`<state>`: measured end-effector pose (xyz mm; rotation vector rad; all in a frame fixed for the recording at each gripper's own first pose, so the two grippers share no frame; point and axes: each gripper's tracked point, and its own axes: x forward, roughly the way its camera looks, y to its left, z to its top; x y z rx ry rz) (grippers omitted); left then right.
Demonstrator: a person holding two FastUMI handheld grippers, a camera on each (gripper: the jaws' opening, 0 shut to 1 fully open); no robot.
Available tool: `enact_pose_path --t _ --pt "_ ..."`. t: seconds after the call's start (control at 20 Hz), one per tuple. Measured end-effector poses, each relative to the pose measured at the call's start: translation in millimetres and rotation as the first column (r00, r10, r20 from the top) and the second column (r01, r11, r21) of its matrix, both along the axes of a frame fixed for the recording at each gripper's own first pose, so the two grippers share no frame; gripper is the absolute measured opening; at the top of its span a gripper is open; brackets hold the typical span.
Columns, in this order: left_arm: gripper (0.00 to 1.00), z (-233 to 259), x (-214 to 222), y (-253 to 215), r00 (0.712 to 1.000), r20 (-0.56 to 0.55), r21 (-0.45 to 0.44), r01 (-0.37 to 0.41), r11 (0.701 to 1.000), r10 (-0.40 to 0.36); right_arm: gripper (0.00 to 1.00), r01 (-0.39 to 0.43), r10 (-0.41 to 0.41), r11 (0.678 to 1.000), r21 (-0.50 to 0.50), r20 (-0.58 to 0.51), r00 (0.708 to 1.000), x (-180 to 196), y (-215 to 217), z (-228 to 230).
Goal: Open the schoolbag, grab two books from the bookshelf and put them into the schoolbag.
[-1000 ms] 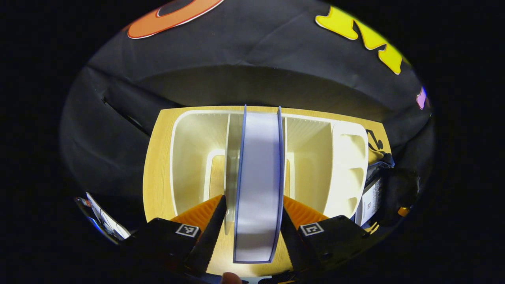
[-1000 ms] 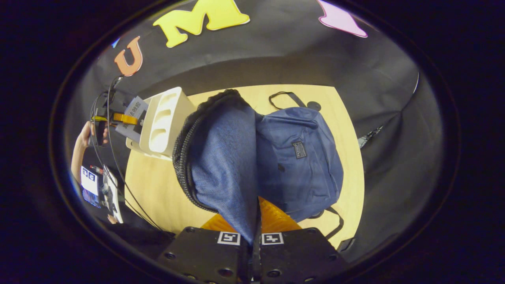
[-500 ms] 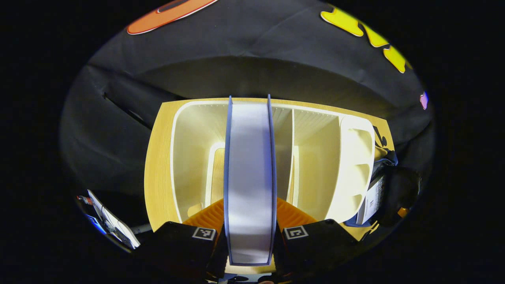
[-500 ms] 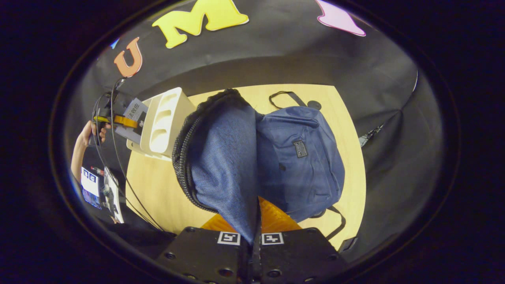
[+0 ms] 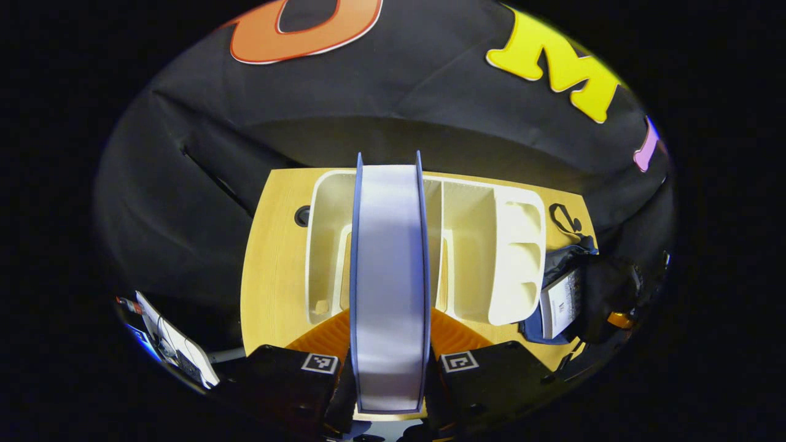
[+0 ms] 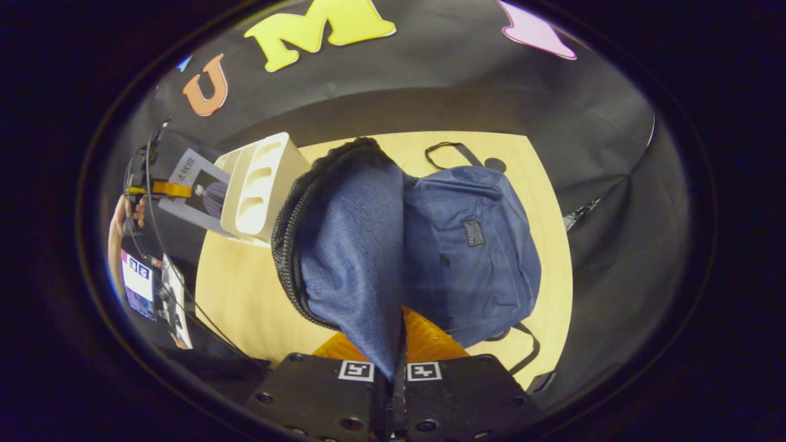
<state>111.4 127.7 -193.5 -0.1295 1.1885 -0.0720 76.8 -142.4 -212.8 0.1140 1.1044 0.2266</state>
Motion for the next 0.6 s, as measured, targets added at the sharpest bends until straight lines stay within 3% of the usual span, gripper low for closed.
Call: enact_pose_path --t 0.1,0.25,0.3,0.35,0.45,0.5,0.6 --pt "0.51 34 -10 7 0.998 0.062 -0.013 -0.019 1.0 0.019 0.05 -0.01 0.01 1.0 -0.006 0.002 1.0 0 1 -1" --pt "0.47 85 -29 17 0.984 0.167 -0.041 -0.05 0.998 0.056 0.05 -0.019 0.019 1.0 -0.003 0.0 1.0 0 2 -2" --pt "0.51 101 -33 19 0.976 0.207 -0.059 -0.064 0.996 0.075 0.05 -0.019 0.019 1.0 -0.001 0.0 1.0 0 3 -2" --pt "0.47 116 -38 18 0.967 0.236 -0.09 -0.08 0.993 0.099 0.05 -0.02 0.02 1.0 0.002 -0.002 1.0 0 3 -3" --pt "0.5 135 -52 6 0.953 0.257 -0.186 -0.112 0.976 0.159 0.05 -0.02 0.02 1.0 0.006 -0.003 1.0 1 4 -5" --pt "0.46 141 -62 -5 0.95 0.252 -0.241 -0.121 0.963 0.182 0.02 -0.019 0.019 1.0 0.01 -0.005 1.0 0 6 -5" --pt "0.45 142 -77 -18 0.956 0.215 -0.325 -0.123 0.938 0.2 0.05 -0.021 0.021 1.0 0.009 -0.007 1.0 0 7 -7"
